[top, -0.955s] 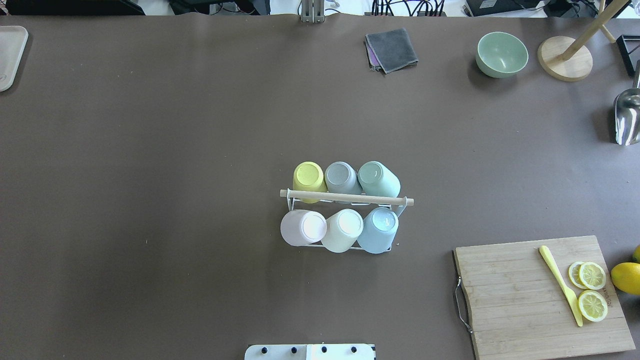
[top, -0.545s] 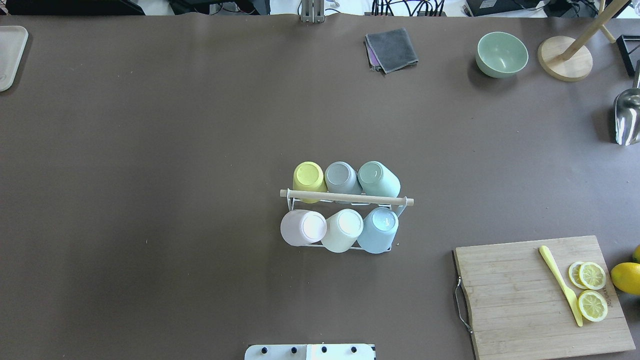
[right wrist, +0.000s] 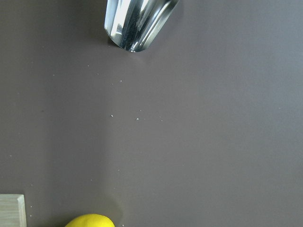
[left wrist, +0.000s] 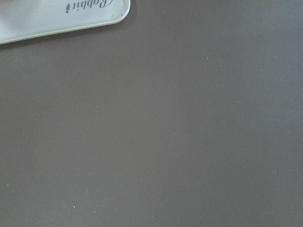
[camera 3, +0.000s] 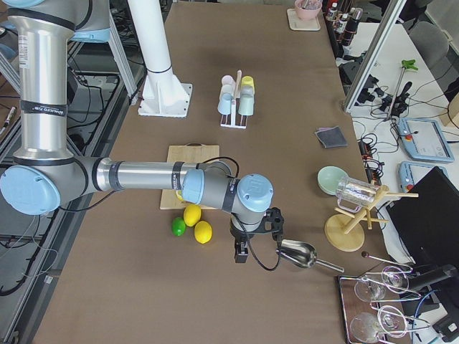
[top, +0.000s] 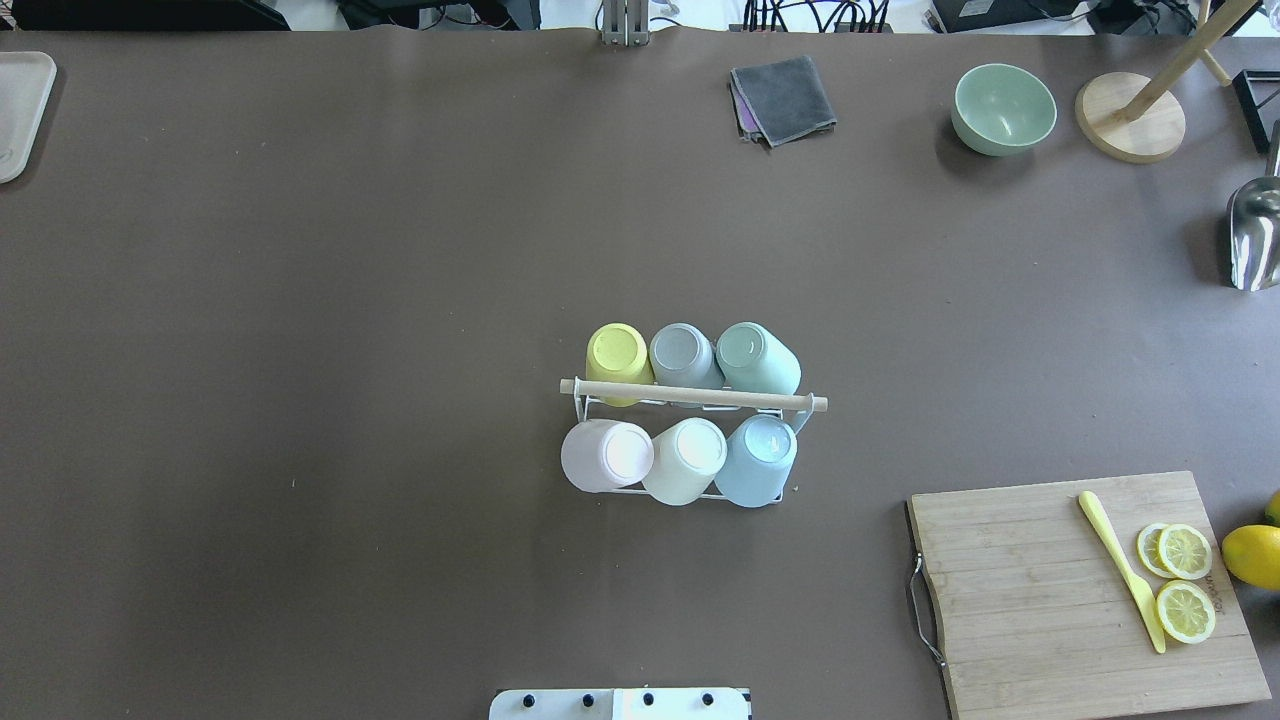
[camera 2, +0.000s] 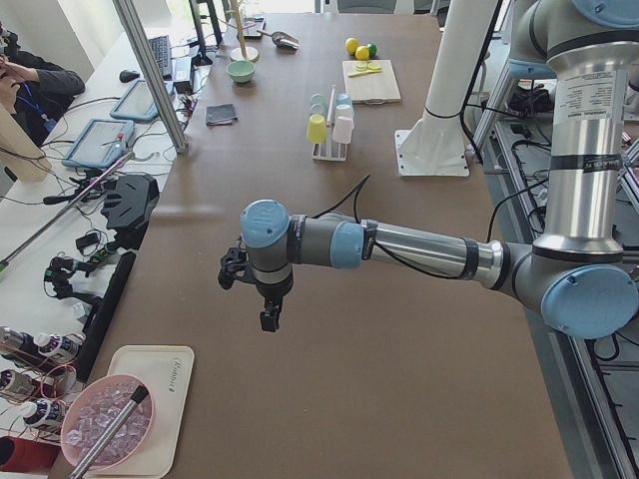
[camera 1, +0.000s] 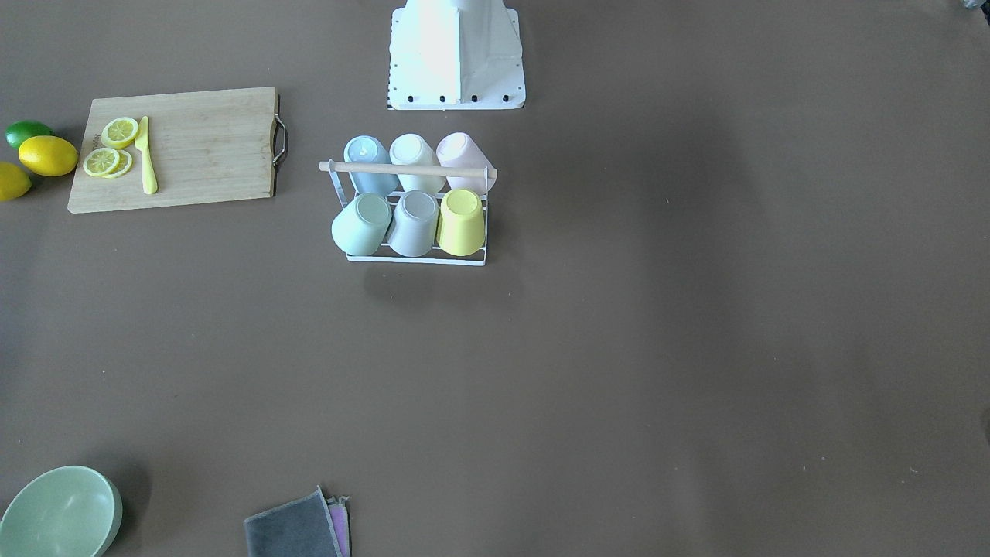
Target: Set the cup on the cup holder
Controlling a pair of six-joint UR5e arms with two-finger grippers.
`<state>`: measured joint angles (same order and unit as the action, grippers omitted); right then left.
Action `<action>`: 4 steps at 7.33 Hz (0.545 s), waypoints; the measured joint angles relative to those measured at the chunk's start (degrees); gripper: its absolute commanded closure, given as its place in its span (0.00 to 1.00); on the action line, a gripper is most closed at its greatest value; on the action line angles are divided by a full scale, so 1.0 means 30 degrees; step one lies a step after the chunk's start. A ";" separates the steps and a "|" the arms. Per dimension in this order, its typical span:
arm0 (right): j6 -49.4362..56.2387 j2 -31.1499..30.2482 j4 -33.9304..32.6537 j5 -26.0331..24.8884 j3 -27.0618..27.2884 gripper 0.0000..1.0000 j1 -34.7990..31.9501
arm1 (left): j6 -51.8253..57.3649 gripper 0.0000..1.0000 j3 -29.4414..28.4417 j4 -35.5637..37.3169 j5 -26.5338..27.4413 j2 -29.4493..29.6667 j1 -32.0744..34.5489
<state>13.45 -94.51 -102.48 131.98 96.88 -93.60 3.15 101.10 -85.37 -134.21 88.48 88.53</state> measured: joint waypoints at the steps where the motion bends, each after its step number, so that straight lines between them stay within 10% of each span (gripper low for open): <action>1: -0.0001 -0.0010 -0.0005 0.0012 0.0026 0.00 -0.0003 | -0.0013 0.01 -0.0040 -0.0241 0.0000 -0.0017 0.0029; 4: -0.0001 -0.0020 -0.0022 0.0037 0.0071 0.00 -0.0006 | -0.0035 0.01 -0.0248 -0.0475 -0.0006 -0.0035 0.0070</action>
<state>13.45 -94.57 -102.55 132.09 97.09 -93.62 3.04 100.36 -86.80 -134.23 88.37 88.74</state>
